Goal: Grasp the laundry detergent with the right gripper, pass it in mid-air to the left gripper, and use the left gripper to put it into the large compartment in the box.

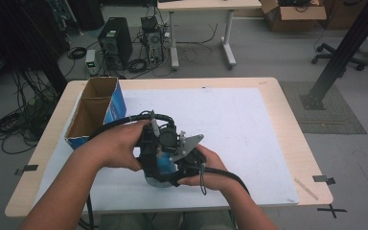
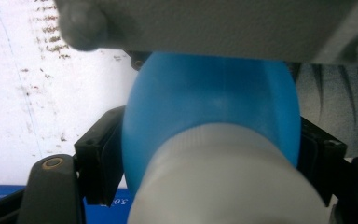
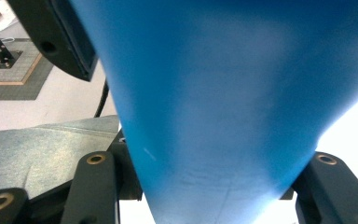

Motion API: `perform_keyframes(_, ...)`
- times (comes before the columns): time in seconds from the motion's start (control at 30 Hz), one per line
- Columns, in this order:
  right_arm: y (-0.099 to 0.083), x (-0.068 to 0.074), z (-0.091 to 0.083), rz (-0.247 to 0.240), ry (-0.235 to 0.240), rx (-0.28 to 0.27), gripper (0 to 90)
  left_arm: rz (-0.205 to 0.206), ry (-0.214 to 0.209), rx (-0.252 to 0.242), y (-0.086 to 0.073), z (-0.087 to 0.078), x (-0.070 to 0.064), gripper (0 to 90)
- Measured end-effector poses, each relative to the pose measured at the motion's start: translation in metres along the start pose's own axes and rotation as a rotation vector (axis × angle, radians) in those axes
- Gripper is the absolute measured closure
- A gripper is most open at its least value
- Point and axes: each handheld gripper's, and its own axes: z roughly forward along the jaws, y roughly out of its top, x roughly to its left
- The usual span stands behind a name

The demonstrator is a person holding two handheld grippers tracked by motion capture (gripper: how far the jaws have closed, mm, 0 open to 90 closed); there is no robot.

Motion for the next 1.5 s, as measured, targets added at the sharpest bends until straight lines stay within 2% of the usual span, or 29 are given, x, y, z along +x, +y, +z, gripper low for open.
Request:
perform_keyframes(0.3, 0.001, 0.001, 0.0, -0.004, -0.003, -0.003, 45.0, 0.003, 0.003, 0.0, -0.002, 0.0, -0.001, 31.3)
perform_keyframes(0.33, 0.001, 0.0, 0.0, -0.011, -0.007, -0.004, 45.0, 0.006, 0.003, -0.001, -0.002, -0.001, -0.001, 36.5)
perform_keyframes(0.37, 0.001, 0.0, 0.0, -0.011, -0.008, -0.005, 45.0, 0.009, 0.004, -0.004, -0.002, -0.001, 0.0, 37.4)
perform_keyframes(0.63, 0.002, 0.002, -0.001, 0.003, -0.003, -0.002, 45.0, 0.009, 0.008, 0.005, 0.0, -0.001, -0.001, 38.1)
perform_keyframes(0.77, 0.002, 0.002, -0.001, -0.015, -0.003, -0.006, 45.0, 0.012, 0.021, 0.026, 0.004, -0.001, -0.003, 38.5)
perform_keyframes(0.9, 0.003, 0.002, -0.002, -0.016, -0.003, -0.005, 45.0, 0.011, 0.013, 0.03, 0.004, -0.002, -0.003, 38.7)
perform_keyframes(1.17, 0.001, 0.004, -0.004, 0.001, 0.018, -0.033, 43.6, 0.022, 0.013, 0.027, 0.004, -0.005, -0.006, 38.9)
perform_keyframes(1.23, -0.001, 0.003, -0.005, -0.005, 0.006, -0.039, 42.0, 0.023, 0.021, 0.024, 0.005, -0.006, -0.006, 38.8)
perform_keyframes(1.27, -0.002, 0.003, -0.007, 0.016, 0.007, -0.057, 35.8, 0.026, 0.027, 0.027, 0.005, -0.008, -0.006, 38.8)
perform_keyframes(1.3, -0.002, 0.003, -0.007, 0.016, 0.007, -0.057, 35.8, 0.026, 0.027, 0.027, 0.005, -0.008, -0.006, 38.9)
perform_keyframes(1.33, -0.003, 0.004, -0.009, 0.043, 0.014, -0.06, 33.8, 0.024, 0.028, 0.031, 0.006, -0.009, -0.006, 38.8)
perform_keyframes(1.5, -0.008, 0.003, -0.012, 0.043, 0.001, -0.083, 28.5, 0.024, 0.025, 0.032, 0.006, -0.011, -0.006, 38.8)
